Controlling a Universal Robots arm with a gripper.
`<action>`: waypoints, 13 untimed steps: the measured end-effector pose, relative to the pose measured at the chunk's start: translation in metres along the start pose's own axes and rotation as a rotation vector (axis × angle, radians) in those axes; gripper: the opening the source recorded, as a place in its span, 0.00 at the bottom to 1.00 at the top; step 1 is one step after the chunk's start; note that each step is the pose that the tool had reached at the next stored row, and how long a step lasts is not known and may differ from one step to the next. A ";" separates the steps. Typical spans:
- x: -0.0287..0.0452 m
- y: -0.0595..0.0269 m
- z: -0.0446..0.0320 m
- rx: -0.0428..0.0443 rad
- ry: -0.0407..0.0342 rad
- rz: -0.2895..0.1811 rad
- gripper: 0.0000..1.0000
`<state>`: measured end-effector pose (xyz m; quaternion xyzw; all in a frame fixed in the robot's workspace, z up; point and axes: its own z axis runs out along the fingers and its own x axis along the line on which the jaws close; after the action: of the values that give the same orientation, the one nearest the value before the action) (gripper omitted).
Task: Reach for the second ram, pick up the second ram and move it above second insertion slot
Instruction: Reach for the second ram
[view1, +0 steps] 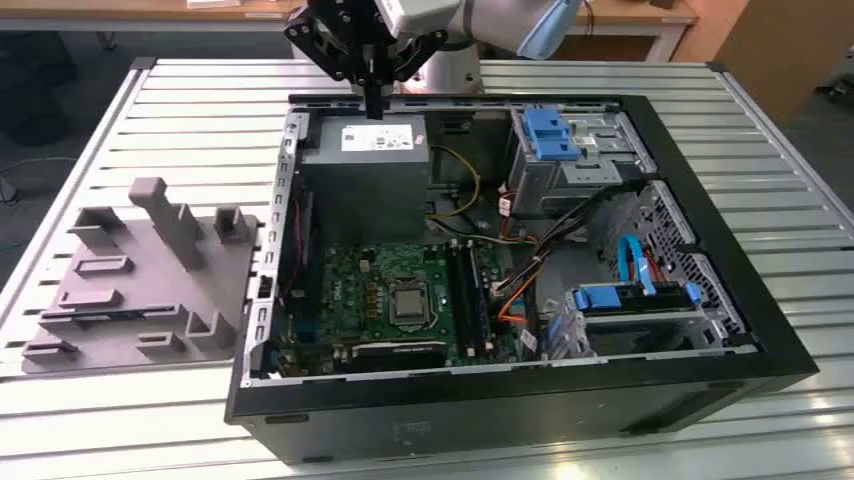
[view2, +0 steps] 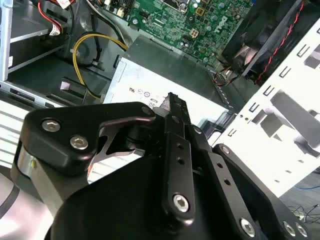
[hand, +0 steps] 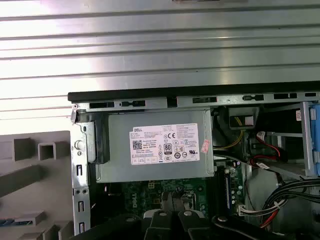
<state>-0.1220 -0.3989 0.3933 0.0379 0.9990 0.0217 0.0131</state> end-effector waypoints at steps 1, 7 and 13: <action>0.0000 0.0000 0.0000 0.0000 0.0000 0.000 0.11; 0.0000 0.0000 0.0000 0.0001 0.0000 0.000 0.11; 0.0016 -0.0001 -0.0001 0.0000 0.0000 0.000 0.11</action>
<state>-0.1236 -0.3990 0.3933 0.0379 0.9990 0.0217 0.0131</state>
